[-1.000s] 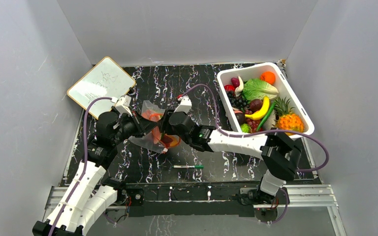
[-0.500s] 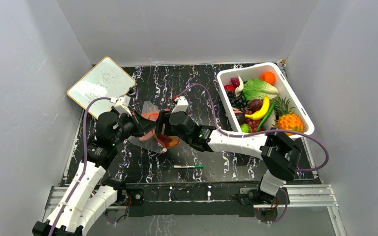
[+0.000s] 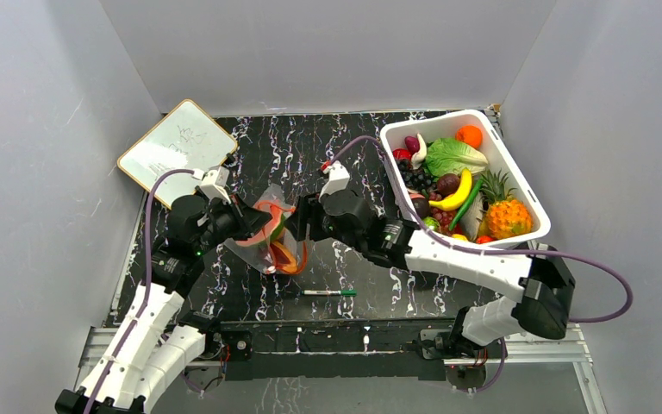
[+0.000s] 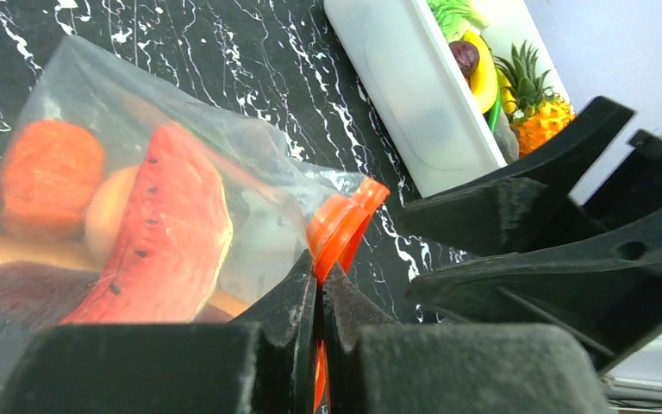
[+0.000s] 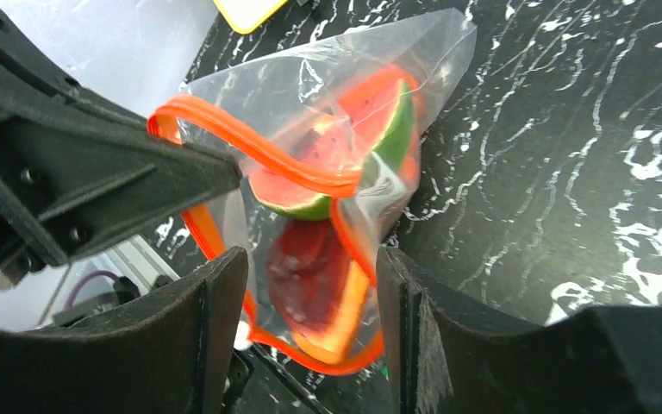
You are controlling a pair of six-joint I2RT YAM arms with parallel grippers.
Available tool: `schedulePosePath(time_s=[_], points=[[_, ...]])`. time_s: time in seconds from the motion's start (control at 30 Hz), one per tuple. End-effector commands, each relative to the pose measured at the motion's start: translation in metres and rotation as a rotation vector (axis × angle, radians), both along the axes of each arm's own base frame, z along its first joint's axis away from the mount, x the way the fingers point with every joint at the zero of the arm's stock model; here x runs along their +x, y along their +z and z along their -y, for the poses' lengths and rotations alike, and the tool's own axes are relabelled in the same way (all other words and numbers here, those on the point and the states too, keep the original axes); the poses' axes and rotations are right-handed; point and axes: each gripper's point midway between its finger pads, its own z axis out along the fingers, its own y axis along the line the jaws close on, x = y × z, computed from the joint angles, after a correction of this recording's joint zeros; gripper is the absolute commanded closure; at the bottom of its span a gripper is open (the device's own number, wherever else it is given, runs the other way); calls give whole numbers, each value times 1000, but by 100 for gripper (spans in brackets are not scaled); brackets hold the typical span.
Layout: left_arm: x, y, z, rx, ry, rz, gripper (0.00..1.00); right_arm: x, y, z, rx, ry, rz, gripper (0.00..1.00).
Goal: Place the food in the zip-top bag and seal the zipper
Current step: Place the fake fruit in the zipper food storage bag, then pick up the fake fruit from the bin.
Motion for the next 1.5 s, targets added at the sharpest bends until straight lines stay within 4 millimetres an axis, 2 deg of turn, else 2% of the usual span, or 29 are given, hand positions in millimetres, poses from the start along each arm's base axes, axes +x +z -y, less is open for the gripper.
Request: schedulePosePath(time_s=[0.0,0.2,0.37,0.47,0.7,0.87,1.0,1.17,1.27,1.33,1.47], points=[[1,24,-6,38,1,98,100,-6,23,26,-65,15,63,47],[-4,20,-3,89,-70,159,100,17,33,64,-166,-74,110,52],[-10,13,-2,133,-125,224,100,47,30,102,-225,-180,84,54],[-11,6,-4,159,-136,236,100,65,36,126,-248,-247,98,55],[-15,-12,-6,199,-159,243,100,115,31,201,-360,-496,67,57],[-15,-11,-6,206,-165,259,100,138,24,253,-391,-637,32,57],[-16,-12,-6,207,-173,256,100,150,11,289,-425,-728,-12,57],[-16,-11,-5,209,-180,264,100,157,-19,326,-425,-835,-91,58],[-16,-11,-4,208,-184,266,100,153,-41,344,-404,-901,-149,58],[-17,-12,-4,209,-188,262,100,151,-49,351,-381,-925,-178,58],[-17,-11,-5,208,-185,267,100,149,-59,343,-284,-891,-232,59]])
